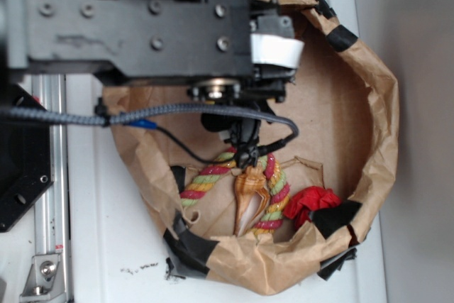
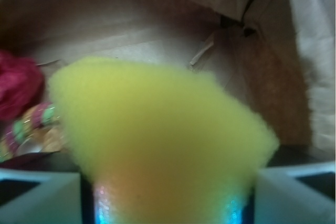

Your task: Grab the green sponge.

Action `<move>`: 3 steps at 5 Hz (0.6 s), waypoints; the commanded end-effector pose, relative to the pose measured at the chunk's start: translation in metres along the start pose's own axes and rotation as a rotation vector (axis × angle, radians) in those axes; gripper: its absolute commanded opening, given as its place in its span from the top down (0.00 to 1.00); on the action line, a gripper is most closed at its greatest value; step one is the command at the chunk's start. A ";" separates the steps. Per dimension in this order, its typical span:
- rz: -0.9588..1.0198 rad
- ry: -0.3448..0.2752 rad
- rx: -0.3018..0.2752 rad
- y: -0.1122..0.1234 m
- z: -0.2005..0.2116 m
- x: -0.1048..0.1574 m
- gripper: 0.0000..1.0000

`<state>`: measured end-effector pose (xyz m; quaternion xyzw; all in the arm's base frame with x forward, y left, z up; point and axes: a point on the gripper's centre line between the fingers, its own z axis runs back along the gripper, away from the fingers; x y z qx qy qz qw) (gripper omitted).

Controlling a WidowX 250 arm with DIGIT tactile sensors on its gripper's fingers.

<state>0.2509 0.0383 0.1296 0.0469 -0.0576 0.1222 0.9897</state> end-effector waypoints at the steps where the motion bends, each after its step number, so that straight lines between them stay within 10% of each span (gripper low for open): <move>1: -0.057 -0.046 -0.079 0.005 0.055 0.005 1.00; 3: -0.027 -0.050 -0.060 0.007 0.058 -0.007 1.00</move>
